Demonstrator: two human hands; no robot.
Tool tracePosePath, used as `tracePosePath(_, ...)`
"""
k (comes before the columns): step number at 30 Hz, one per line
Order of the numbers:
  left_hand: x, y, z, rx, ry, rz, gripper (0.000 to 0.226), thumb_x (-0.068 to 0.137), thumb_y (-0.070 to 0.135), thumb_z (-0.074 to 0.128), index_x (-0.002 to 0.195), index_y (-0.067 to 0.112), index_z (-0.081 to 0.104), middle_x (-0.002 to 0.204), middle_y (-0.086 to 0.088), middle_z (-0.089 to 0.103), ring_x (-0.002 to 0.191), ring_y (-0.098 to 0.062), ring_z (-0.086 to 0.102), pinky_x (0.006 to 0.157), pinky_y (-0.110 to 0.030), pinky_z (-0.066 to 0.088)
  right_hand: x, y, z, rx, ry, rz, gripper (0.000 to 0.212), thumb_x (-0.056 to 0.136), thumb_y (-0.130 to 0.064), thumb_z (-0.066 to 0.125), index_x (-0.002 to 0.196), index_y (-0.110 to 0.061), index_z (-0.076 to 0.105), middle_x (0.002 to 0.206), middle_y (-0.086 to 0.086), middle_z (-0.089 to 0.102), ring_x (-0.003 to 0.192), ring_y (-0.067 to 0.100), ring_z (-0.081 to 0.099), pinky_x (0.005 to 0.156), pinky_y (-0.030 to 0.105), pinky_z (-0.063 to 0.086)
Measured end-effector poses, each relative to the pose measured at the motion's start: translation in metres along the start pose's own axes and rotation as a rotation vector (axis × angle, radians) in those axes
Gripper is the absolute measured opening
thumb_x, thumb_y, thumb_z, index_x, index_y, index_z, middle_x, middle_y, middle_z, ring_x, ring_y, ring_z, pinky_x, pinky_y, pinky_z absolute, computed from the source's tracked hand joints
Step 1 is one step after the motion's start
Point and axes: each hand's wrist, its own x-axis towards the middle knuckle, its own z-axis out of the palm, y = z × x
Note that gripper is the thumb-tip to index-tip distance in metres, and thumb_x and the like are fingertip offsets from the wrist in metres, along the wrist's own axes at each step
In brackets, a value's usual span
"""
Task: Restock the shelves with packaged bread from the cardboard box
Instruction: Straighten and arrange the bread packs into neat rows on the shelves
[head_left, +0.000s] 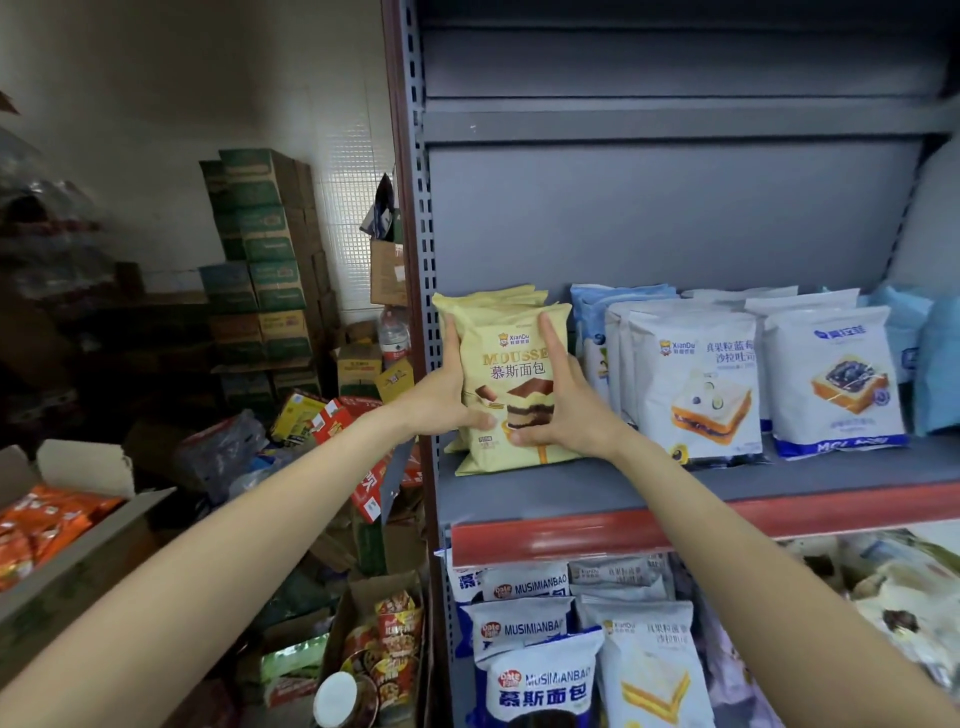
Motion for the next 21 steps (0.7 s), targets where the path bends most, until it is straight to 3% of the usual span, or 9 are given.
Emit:
tracePosePath(5,-0.012,0.000,0.012,0.002,0.055,-0.054,0.120,0.086,0.020,0.067,0.134,0.021,-0.043,0.126,-0.010,0.060,0.103,-0.024,0.063,0.094,-0.035,0.049,-0.011,0.005,0.004,-0.036,0.000,-0.013,0.131,0.067,-0.014,0.083,0.140,-0.048,-0.020,0.152,0.007,0.004,0.121,0.002,0.029,0.096,0.015,0.030)
tracePosePath(7,-0.019,0.005,0.012,-0.007,0.078,-0.114,0.117,0.087,0.022,0.066,0.137,0.018,-0.039,0.129,-0.010,0.058,0.104,-0.025,0.062,0.089,-0.031,0.049,-0.015,0.004,0.006,-0.042,0.011,-0.005,0.130,0.067,-0.018,0.084,0.137,-0.055,-0.019,0.153,0.011,0.003,0.131,0.011,0.030,0.105,0.026,0.033)
tracePosePath(10,-0.031,0.019,0.009,0.013,0.120,-0.190,0.107,0.088,0.027,0.065,0.146,0.012,-0.023,0.143,-0.010,0.045,0.121,-0.026,0.051,0.086,-0.027,0.041,-0.021,0.002,0.005,-0.087,0.027,0.002,0.118,0.072,-0.030,0.080,0.141,-0.052,-0.013,0.155,0.015,-0.009,0.146,0.024,-0.002,0.117,0.046,0.018)
tracePosePath(12,-0.041,0.025,0.008,0.044,0.187,-0.197,0.097,0.088,0.032,0.063,0.150,0.012,-0.008,0.148,-0.008,0.038,0.130,-0.025,0.043,0.092,-0.027,0.037,-0.030,-0.001,0.004,-0.139,0.074,0.016,0.097,0.080,-0.035,0.071,0.147,-0.042,0.002,0.156,0.014,-0.013,0.145,0.024,-0.013,0.117,0.045,0.015)
tracePosePath(16,-0.071,0.031,0.013,0.083,0.440,-0.092,0.064,0.089,0.035,0.060,0.144,0.017,0.033,0.141,-0.002,0.047,0.127,-0.020,0.046,0.099,-0.033,0.038,-0.054,-0.018,0.001,-0.218,0.288,-0.062,0.056,0.090,-0.027,0.060,0.140,-0.025,0.037,0.153,0.011,0.018,0.141,0.023,0.019,0.108,0.027,0.022)
tracePosePath(18,-0.089,0.035,0.020,0.074,0.599,-0.022,0.043,0.091,0.035,0.056,0.131,0.022,0.050,0.126,0.005,0.059,0.116,-0.015,0.054,0.093,-0.031,0.042,-0.067,-0.026,0.001,-0.262,0.388,-0.138,0.040,0.090,-0.022,0.059,0.129,-0.018,0.051,0.138,0.008,0.042,0.135,0.026,0.031,0.109,0.032,0.029)
tracePosePath(21,-0.117,0.042,0.037,-0.025,0.753,0.044,0.021,0.093,0.034,0.053,0.111,0.028,0.062,0.098,0.015,0.066,0.096,-0.008,0.062,0.084,-0.030,0.049,-0.096,-0.034,0.001,-0.361,0.574,-0.241,0.024,0.089,-0.022,0.059,0.112,-0.015,0.062,0.112,0.004,0.063,0.114,0.028,0.052,0.094,0.032,0.035)
